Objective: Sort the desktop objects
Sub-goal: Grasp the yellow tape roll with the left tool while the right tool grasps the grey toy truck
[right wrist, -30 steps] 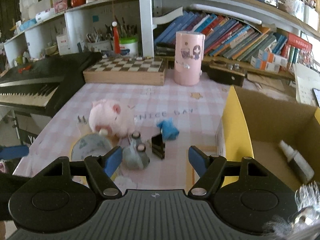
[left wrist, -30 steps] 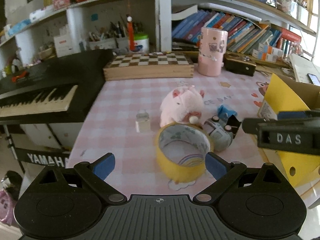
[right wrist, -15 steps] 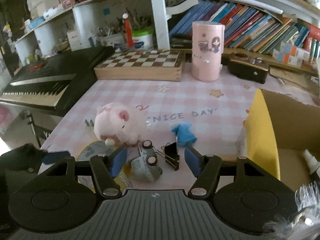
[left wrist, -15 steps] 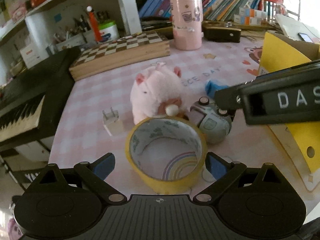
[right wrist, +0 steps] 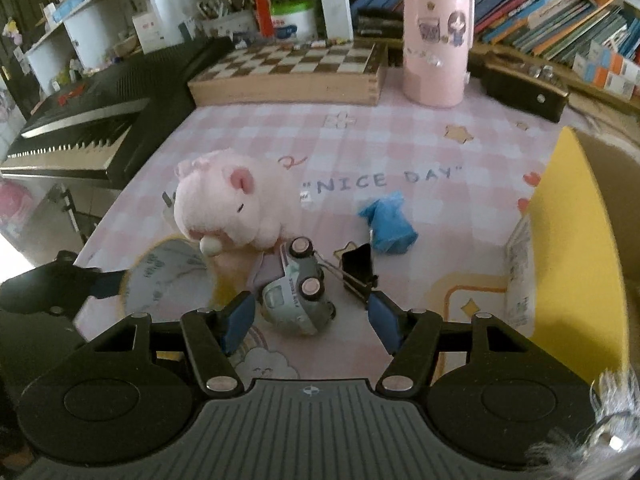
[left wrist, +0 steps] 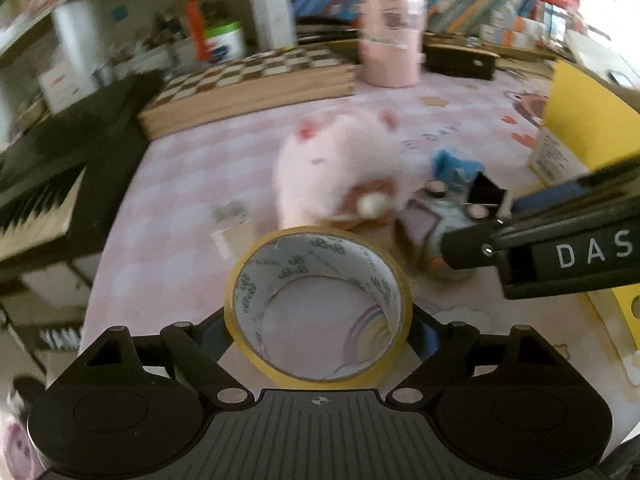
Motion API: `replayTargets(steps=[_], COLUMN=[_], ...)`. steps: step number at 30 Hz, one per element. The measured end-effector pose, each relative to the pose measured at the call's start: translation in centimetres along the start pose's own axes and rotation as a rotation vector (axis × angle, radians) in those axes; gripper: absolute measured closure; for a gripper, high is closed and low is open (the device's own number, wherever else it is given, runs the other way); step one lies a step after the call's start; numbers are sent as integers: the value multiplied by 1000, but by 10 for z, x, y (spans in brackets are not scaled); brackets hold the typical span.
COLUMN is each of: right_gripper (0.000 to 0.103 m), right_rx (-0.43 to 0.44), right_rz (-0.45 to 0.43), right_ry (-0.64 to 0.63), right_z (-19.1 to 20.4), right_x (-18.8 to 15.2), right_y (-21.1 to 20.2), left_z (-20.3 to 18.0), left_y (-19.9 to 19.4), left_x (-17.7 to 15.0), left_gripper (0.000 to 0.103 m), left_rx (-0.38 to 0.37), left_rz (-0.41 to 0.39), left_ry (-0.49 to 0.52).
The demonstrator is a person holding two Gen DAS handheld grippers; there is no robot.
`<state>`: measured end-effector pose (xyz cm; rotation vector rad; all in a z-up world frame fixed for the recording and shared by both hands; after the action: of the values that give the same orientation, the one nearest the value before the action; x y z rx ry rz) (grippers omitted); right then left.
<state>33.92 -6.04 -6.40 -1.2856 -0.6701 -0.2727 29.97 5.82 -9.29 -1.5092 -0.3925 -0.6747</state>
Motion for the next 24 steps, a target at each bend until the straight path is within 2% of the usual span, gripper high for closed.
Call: replayTargets(steps=[7,12,13,15,18,24], right_gripper=[45,47,57,60,61,61], right_rx=[23,-12,-24,-32,-3,23], right_rz=[80,41,30,18,18,-37], right_ry=[-3,-138,-168,-219,-215,-204], right_z=[4,20,23,28,29,38], right_x=[1,2,1,0,-2,-2], right_y=[29,37,38,38,32,5], left_z=[34,38,37,37,38,38], left_y=[-21,-34,-37,-42,-51,-69], left_x=[-8,-7,-7,-7,-7,-6], left_gripper=[14,14,14,14,14,14], left_rx=[52,66,67,66,62,38], left_rz=[-1,-23,-30,-41,-62,-105], left_ry=[-145,-165,-164,-166,-174,-182])
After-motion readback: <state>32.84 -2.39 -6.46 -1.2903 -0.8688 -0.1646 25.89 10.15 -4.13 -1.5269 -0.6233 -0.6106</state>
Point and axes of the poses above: each gripper's, at about its wrist camera, not at the fingertips, and y roughly the way its jaws point, z to its left, x to its top, the point moved 4 cm from there along y, roughly the way its jaws point, and after that the axes turned 3 degrees about -x, right-handed, at the moved point
